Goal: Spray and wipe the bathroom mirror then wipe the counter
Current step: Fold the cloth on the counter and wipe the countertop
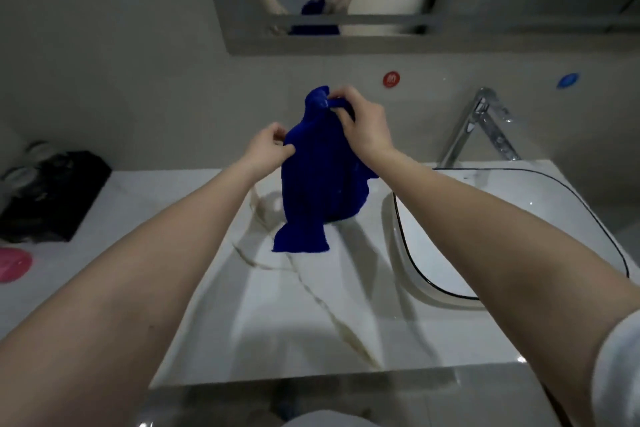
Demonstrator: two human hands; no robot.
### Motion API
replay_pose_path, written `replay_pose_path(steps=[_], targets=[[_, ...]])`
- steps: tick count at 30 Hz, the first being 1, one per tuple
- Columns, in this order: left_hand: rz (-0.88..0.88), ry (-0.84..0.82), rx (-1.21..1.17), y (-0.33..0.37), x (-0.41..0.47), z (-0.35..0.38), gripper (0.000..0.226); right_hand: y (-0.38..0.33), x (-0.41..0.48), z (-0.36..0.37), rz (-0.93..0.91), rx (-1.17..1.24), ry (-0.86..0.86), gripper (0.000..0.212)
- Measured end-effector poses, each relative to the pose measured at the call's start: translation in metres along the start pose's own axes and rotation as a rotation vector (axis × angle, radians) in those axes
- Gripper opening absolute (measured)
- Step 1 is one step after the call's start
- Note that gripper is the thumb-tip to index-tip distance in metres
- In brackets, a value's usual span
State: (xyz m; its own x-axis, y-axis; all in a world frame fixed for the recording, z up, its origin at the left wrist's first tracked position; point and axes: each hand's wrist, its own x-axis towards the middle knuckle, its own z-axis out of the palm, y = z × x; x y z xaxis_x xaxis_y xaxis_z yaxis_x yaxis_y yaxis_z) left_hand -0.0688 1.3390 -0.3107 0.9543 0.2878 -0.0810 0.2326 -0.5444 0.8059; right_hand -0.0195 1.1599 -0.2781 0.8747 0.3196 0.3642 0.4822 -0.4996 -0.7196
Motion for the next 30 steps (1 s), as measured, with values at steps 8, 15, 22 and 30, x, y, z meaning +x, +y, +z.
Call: replay_pose_path(steps=[8, 15, 22, 30], targets=[[0.348, 0.012, 0.026, 0.105, -0.010, -0.059, 0.078, -0.074, 0.035, -0.030, -0.305, -0.269, -0.048, 0.040], [0.235, 0.217, 0.289, 0.114, -0.015, -0.076, 0.029, -0.072, 0.036, -0.036, -0.310, -0.341, -0.140, 0.048], [0.047, 0.215, -0.007, 0.146, -0.017, -0.077, 0.027, -0.076, 0.042, -0.030, -0.321, -0.363, -0.196, 0.041], [0.111, 0.183, -0.059, 0.147, -0.022, -0.078, 0.017, -0.040, 0.025, -0.043, -0.134, -0.251, -0.369, 0.037]])
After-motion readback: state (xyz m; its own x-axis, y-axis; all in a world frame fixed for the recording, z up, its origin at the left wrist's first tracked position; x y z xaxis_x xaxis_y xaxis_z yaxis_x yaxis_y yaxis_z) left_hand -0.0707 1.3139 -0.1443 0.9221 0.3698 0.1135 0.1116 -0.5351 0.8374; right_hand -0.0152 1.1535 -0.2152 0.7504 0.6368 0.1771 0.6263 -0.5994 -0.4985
